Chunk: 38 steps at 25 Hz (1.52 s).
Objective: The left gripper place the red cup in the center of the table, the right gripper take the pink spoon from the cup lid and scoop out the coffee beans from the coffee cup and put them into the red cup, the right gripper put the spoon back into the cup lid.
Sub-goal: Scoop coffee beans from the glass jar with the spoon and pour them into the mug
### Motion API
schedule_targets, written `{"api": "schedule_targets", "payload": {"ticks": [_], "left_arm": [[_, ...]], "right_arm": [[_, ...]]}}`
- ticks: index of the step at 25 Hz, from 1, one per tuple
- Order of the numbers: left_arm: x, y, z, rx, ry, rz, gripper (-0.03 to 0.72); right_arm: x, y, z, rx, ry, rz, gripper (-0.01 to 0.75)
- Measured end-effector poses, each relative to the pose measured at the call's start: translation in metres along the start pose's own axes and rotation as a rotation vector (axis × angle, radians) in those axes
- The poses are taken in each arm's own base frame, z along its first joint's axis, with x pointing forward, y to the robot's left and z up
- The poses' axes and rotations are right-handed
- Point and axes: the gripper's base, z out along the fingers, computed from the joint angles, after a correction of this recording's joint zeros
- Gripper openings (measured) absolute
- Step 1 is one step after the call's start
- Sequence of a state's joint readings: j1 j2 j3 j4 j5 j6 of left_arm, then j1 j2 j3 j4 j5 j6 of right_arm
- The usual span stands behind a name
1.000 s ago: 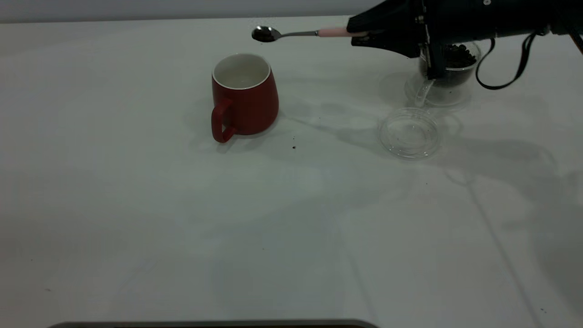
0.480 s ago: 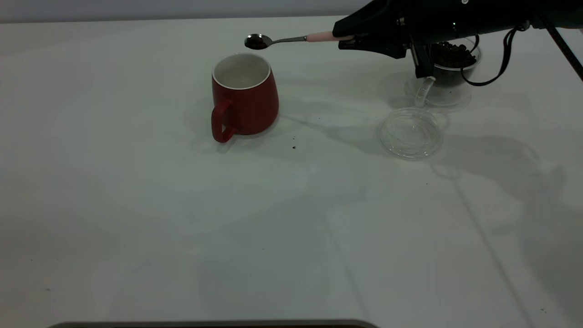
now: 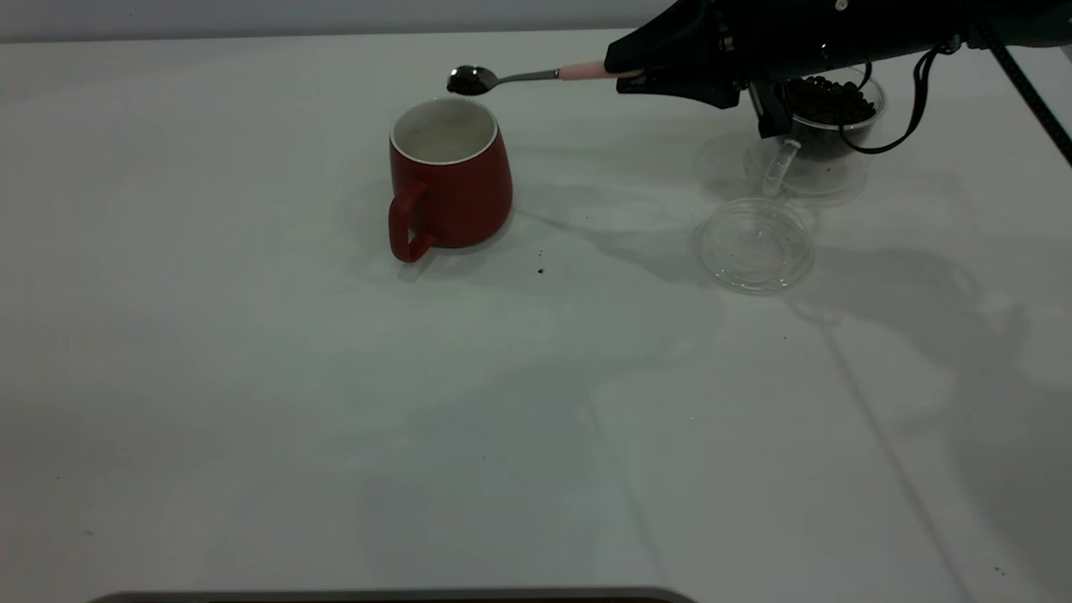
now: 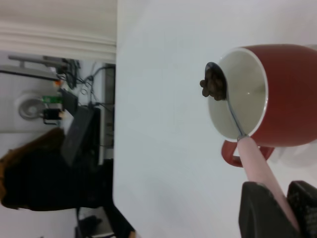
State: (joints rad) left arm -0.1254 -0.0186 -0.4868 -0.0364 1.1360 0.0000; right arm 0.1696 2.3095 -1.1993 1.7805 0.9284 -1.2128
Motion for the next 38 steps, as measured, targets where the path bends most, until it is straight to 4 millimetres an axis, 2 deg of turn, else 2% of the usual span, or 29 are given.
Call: {"api": "schedule_targets", "payload": {"ticks": [14,27,33,38], "left_arm": [[0.0,0.0,0.0,0.0,0.0,0.0,0.569],[0.0,0.0,0.0,0.0,0.0,0.0,0.569],[0.0,0.0,0.0,0.0,0.0,0.0,0.569],[0.0,0.0,0.0,0.0,0.0,0.0,0.569]], "right_arm": [[0.001,-0.003,0.003,0.051,-0.005,-0.259,0.114],[0.001,-0.003,0.003,0.057,-0.003,-0.381,0.114],[0.001,0.0,0.002,0.009,0.008,-0.369,0.114],[0.009,-0.01,-0.018,-0.085,0.029,-0.232,0.114]]}}
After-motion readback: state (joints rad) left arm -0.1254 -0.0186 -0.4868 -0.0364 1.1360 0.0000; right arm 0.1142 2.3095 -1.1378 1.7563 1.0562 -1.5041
